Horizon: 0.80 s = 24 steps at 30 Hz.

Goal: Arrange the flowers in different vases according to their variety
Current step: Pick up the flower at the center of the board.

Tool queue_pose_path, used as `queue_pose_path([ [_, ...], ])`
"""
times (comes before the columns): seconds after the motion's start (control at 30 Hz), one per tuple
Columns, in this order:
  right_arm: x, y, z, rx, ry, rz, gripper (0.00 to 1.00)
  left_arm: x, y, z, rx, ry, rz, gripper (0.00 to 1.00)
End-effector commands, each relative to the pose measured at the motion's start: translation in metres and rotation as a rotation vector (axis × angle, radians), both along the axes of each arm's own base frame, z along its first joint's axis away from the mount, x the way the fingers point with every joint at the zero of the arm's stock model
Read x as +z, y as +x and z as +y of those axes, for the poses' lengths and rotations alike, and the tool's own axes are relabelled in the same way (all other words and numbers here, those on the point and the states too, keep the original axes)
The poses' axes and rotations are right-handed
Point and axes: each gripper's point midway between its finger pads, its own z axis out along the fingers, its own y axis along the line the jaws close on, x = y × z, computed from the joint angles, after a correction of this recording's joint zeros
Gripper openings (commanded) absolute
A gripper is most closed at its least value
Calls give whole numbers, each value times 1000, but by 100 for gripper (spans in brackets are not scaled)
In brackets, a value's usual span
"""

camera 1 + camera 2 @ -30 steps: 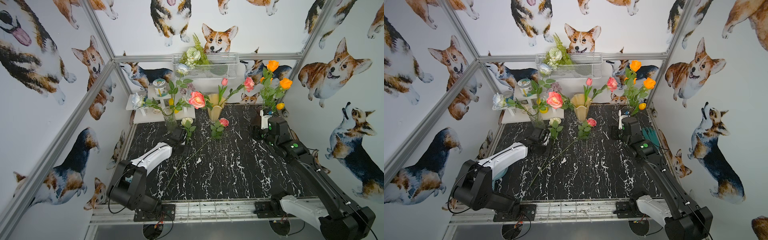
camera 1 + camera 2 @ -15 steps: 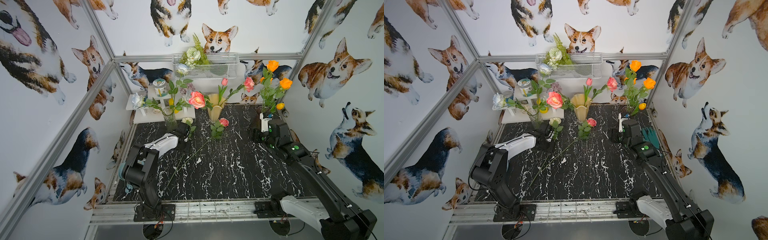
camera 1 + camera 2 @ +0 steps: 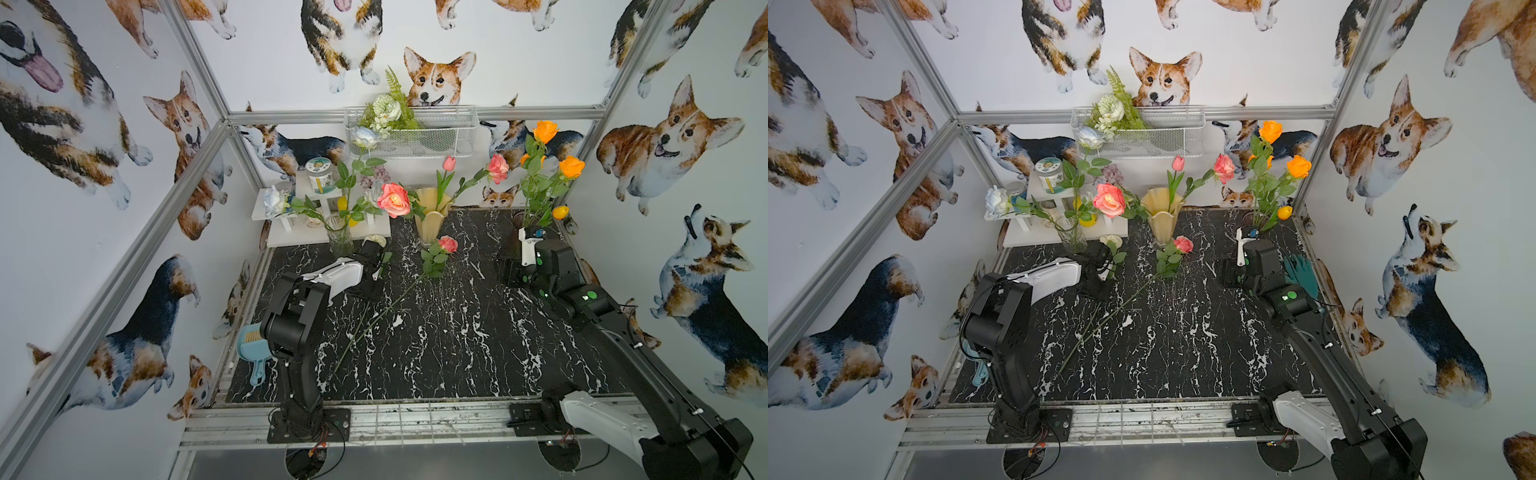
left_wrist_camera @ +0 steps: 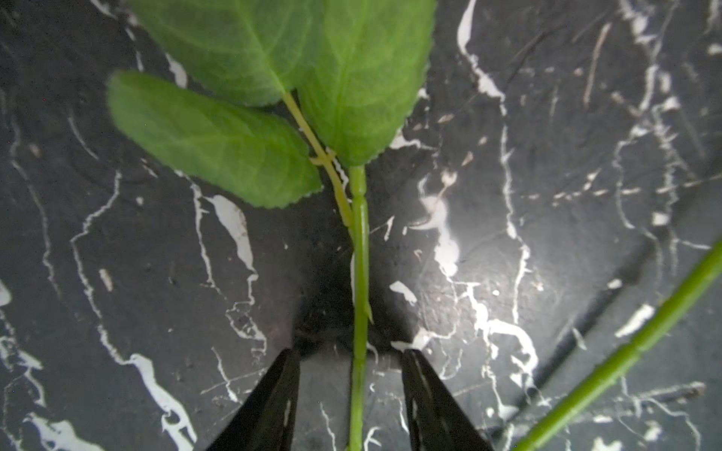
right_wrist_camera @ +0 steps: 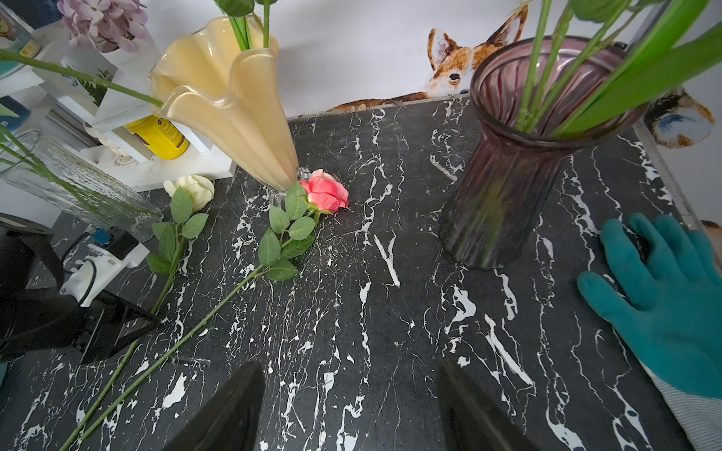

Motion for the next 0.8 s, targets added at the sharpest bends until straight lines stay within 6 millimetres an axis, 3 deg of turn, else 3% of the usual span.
queue_pose_path([
  [0.0,-4,0,1,1,5,9,75,-6,-4,2,-6,12,32,46],
  [0.1,-5,0,1,0,9,10,75,-11,-4,1,-5,10,42,37],
  [0.37,-7,-2,0,-2,6,16,75,-26,-9,1,-11,12,69,0],
  [0.53,-10,-5,0,-7,15,18,75,-24,-11,5,-7,25,40,0],
  [0.77,-14,-6,2,-9,40,23,75,7,-3,9,-8,47,-84,0],
])
